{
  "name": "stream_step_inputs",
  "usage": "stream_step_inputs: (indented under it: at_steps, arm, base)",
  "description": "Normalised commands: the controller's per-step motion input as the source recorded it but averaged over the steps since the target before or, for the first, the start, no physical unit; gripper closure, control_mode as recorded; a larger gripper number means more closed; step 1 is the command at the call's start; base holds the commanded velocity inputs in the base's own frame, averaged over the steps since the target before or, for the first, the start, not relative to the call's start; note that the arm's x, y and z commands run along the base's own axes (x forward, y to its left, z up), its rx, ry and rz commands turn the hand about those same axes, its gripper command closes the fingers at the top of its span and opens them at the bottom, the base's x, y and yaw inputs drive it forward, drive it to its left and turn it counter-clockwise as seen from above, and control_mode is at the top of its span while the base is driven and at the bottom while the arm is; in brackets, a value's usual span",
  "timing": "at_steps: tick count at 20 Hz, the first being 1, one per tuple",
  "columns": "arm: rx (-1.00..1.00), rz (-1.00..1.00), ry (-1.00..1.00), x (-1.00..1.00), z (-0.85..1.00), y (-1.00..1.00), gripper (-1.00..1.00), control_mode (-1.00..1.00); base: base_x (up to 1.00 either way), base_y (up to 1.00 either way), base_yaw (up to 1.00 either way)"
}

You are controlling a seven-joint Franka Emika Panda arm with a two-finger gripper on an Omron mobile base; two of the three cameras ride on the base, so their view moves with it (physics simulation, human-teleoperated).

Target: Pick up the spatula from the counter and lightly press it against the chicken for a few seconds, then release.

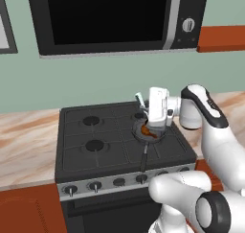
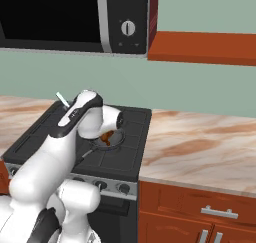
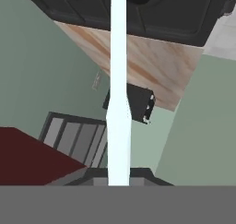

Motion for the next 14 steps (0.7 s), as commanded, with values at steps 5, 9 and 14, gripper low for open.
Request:
stream_step_inputs:
  at_steps: [5, 9, 14]
  arm:
    - [0.0, 0.0, 0.03, 0.28, -0.15, 0.0, 1.0, -1.0]
    - [0.0, 0.0, 0.01, 0.25, -0.14, 0.0, 1.0, -1.0]
    - [0.0, 0.0, 0.01, 0.23, -0.16, 0.0, 1.0, -1.0]
  base:
    - [0.0, 0.0, 0.0]
    - [0.0, 0.0, 0.0]
    - [0.0, 0.0, 0.0]
